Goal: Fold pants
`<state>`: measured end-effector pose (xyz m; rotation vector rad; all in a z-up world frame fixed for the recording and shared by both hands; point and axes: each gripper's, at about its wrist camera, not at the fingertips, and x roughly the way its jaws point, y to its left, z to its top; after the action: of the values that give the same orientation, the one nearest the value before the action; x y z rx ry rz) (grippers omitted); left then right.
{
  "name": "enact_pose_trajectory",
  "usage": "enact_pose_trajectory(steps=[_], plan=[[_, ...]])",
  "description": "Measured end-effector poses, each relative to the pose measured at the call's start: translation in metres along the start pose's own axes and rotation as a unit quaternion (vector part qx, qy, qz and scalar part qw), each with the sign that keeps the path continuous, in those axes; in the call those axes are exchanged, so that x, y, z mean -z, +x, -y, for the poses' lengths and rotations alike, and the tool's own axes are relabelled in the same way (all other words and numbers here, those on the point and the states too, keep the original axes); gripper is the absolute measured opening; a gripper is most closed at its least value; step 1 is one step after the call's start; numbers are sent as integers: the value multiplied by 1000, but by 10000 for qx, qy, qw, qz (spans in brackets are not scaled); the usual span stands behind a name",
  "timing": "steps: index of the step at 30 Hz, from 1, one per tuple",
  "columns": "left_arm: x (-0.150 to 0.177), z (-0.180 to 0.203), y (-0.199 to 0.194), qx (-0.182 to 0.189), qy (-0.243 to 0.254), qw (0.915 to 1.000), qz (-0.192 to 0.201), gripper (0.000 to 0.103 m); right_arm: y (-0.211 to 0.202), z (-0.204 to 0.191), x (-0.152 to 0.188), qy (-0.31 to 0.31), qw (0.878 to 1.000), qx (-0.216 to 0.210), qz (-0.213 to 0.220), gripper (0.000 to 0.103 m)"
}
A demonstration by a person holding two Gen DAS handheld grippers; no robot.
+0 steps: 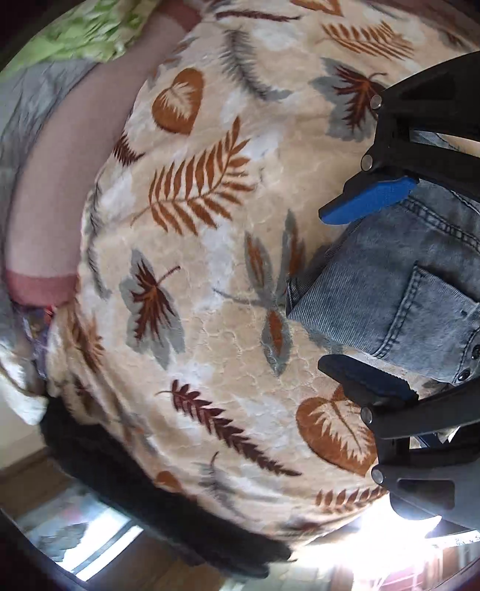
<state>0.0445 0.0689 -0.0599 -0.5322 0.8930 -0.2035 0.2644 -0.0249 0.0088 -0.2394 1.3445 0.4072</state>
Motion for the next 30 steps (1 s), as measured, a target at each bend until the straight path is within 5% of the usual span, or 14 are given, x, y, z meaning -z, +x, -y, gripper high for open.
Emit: enact_pose_trajectory(steps=[4,6,7,9,11,12,16,26,30], plan=[[1,2,10,139,-77,9997,-180,77,54,-22,-22,-417,9918,691,-989,76],[2,6,21,173,-14,9987,-469,77,72,-23,-18,-516,9864,754,-1365,49],[3,10,24,109,77,9988,-478,77,76,-24,-14,-589,9850,731,-1450,20],[3,19,24,89,279,9985,-454,77,71,-21,-8,-632,9866,807,-1269,18],[6,30,26,224,503,9968,-583,54,63,-13,-5,-490,9896,833,-1067,17],[8,35,27,237,606,9960,-609,51,60,-11,-3,-448,9905,845,-990,17],[15,50,25,-55,1070,9934,-414,48,50,-7,7,-347,9926,922,-706,16],[17,49,20,-116,1205,9920,-365,44,25,6,14,-25,9917,1276,-148,13],[16,47,21,-125,1170,9923,-387,44,18,30,10,338,9843,1726,167,13]])
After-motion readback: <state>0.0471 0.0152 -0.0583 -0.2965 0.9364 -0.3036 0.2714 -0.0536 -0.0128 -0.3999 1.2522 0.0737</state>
